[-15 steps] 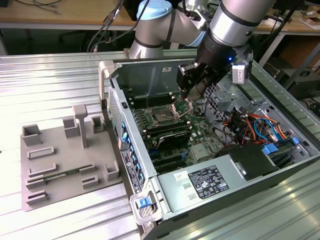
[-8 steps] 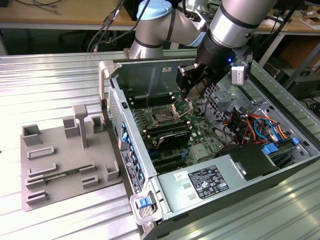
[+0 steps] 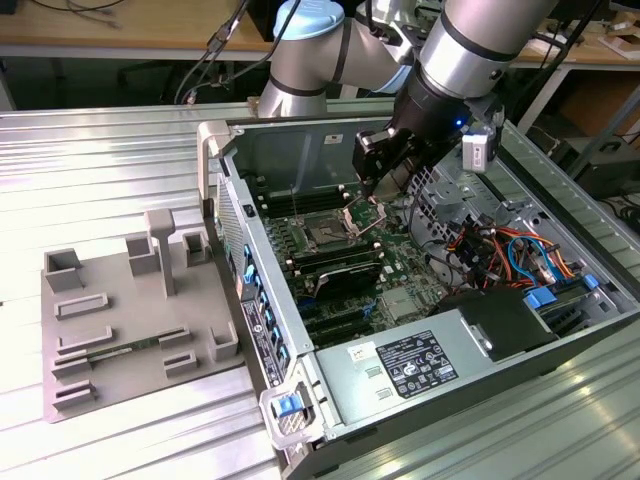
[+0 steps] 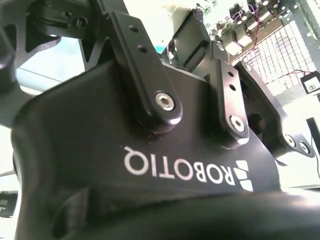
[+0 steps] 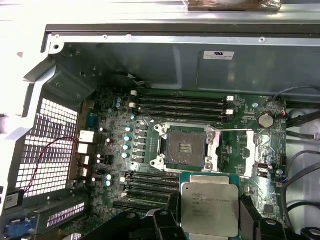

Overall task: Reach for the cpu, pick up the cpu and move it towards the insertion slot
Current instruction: 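Pick up the cpu and move it towards the insertion slot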

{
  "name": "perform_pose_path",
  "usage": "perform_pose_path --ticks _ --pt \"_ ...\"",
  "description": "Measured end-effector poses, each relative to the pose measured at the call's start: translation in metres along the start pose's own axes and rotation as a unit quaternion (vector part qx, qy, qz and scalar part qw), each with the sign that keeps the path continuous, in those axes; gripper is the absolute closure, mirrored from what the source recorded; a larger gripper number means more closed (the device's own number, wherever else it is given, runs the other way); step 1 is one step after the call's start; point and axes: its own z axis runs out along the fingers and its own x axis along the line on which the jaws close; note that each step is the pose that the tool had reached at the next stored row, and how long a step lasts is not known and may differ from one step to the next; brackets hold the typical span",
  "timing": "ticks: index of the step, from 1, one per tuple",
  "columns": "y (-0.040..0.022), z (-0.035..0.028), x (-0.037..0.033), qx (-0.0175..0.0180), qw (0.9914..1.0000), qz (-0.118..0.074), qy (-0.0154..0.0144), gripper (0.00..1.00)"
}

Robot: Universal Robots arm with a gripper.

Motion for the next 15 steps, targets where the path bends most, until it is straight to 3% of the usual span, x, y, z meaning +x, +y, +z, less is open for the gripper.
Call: perform_pose_path --ticks 15 --pt "-0.001 0.0043 -0.003 -0.0111 0.99994 0.0 -0.001 0.45"
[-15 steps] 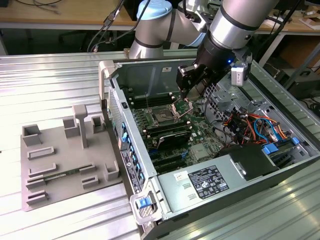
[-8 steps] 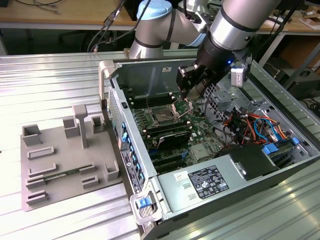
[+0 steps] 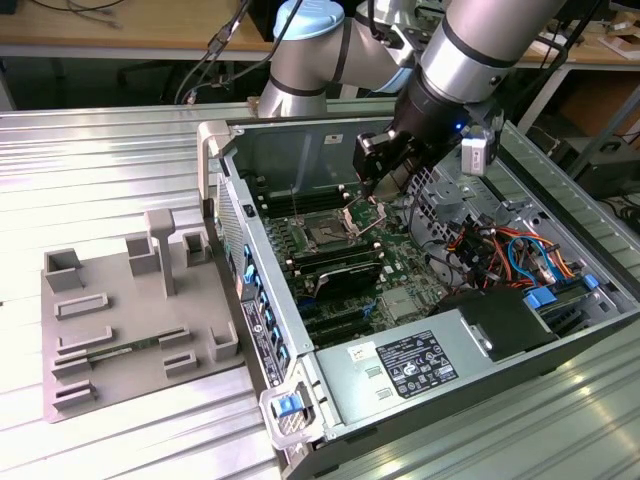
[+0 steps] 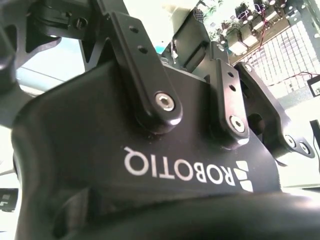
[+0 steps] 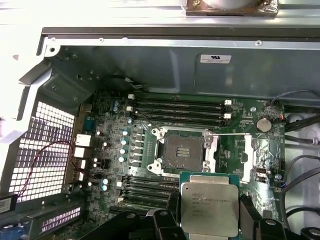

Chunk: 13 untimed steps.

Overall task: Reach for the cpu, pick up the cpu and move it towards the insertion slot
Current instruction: 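Pick up the cpu and move it towards the insertion slot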

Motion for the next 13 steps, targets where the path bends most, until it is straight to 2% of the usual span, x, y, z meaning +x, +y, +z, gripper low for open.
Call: perform_pose_path --ticks 5,8,13 --pt "-0.0005 0.0015 -0.0013 -0.0036 0.99999 0.0 -0.0003 0.45" --pt "-0.0002 0.0032 -0.0028 -0.0047 0.99999 0.0 -0.0004 0.45" --pt "0.0063 0.0063 -0.005 -0.0047 0.99999 0.0 -0.0004 0.45"
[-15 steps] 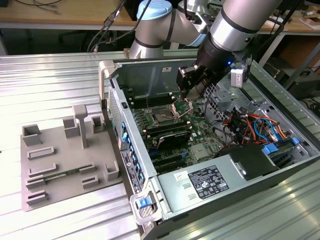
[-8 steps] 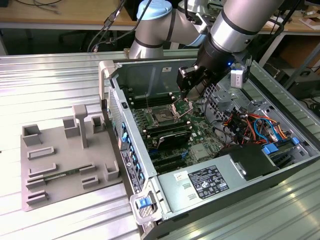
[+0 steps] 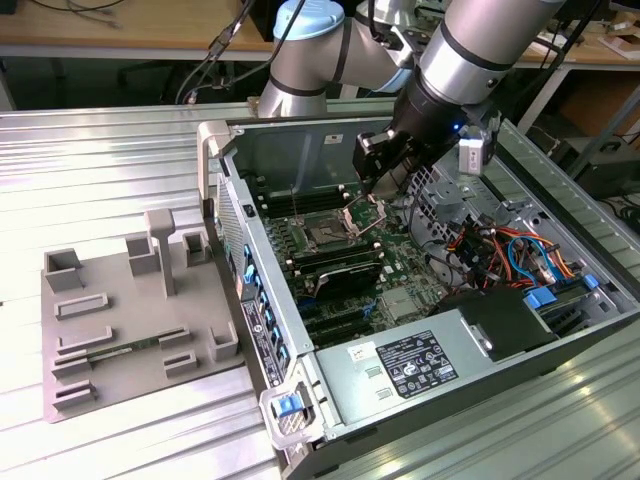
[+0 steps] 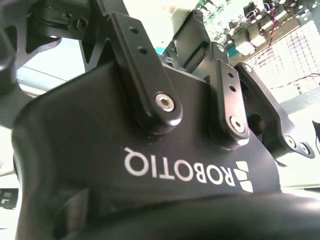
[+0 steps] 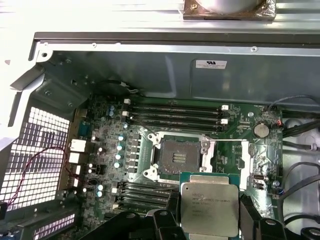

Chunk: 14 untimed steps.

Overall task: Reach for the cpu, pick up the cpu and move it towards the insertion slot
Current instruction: 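Pick up the cpu and move it towards the insertion slot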

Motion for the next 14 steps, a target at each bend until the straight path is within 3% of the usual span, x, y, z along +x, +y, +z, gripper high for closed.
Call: perform_pose_path --ticks 2,4,5,6,7,9,10,14 --pt "0.0053 0.0019 -0.0014 0.0018 1.0 0.0 0.0002 0.45" --pt "0.0115 0.004 -0.0028 0.0197 0.9998 0.0 0.0017 0.45" --pt "0.013 0.0046 -0.0031 0.027 0.99963 0.0 0.0023 0.45" --pt "0.0153 0.0053 -0.0035 0.0377 0.99929 0.0 0.0032 0.45" --pt "0.0172 0.006 -0.0039 0.0435 0.99904 0.0 0.0038 0.45" --pt "0.0212 0.0074 -0.0049 0.051 0.99869 0.0 0.0044 0.45" --pt "0.0239 0.0084 -0.0056 0.0528 0.99859 0.0 0.0046 0.45" --pt "0.0402 0.013 -0.0084 0.056 0.99842 0.0 0.0048 0.45"
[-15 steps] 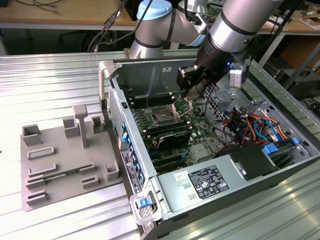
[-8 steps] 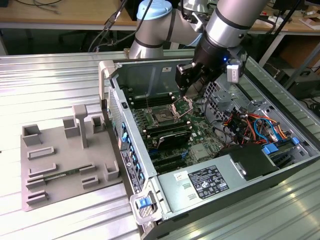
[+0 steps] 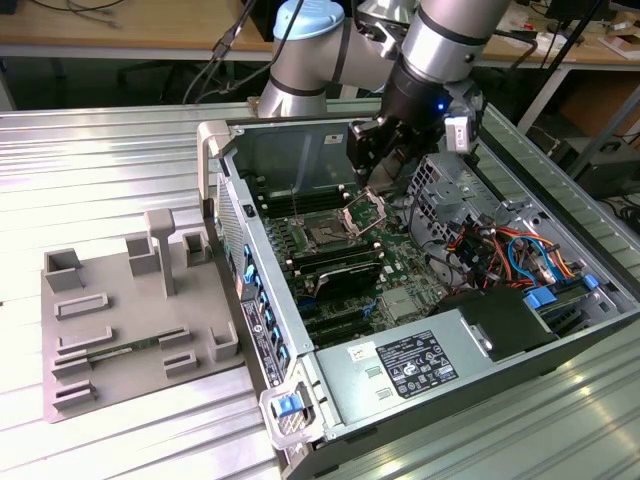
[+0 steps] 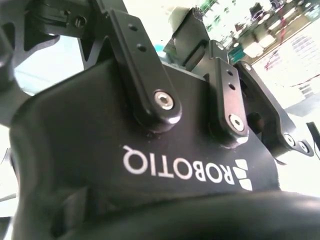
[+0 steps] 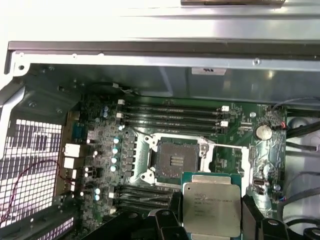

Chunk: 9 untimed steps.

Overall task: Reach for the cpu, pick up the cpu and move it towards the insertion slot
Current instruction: 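Pick up the cpu and move it towards the insertion slot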

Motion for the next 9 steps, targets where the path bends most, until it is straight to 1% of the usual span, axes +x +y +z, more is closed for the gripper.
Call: perform_pose_path --ticks 3,9 --pt "0.0127 0.0015 -0.0012 0.0003 1.0 0.0 0.0 0.45" --pt "0.0131 0.0015 -0.0012 0.0003 1.0 0.0 0.0 0.45"
